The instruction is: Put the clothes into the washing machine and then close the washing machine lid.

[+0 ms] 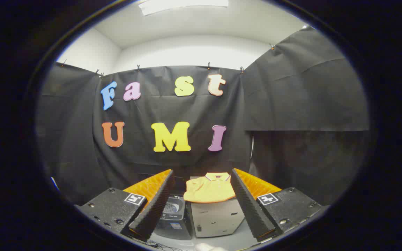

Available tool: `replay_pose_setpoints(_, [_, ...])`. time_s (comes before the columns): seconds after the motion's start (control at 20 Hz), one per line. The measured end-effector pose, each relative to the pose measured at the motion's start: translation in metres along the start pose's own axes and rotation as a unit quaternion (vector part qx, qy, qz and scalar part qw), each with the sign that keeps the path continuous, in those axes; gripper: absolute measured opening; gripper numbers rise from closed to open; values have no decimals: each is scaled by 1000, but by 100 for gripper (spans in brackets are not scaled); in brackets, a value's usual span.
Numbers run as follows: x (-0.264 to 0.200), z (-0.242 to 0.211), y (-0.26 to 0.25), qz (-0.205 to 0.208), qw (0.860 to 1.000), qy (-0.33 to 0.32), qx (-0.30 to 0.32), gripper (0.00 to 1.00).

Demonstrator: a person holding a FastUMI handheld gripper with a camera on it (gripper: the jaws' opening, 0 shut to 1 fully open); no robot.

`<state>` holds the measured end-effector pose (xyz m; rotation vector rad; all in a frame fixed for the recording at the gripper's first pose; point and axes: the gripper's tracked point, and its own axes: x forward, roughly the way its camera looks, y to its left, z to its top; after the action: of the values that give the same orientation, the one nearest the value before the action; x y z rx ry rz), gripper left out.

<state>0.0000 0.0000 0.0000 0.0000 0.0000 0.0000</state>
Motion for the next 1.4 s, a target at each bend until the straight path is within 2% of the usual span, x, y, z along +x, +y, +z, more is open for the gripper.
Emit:
replay_pose_setpoints(0.4, [-29,1,-12,-11,1000,-9,-8,100])
replay_pose_setpoints(0.7, [-42,-1,-7,-3,1000,-4,-8,100])
replay_pose_setpoints(1.05, [-32,-5,0,2,1000,-1,-2,100])
replay_pose_setpoints(1.4, [11,2,-15,-21,1000,-3,-15,100])
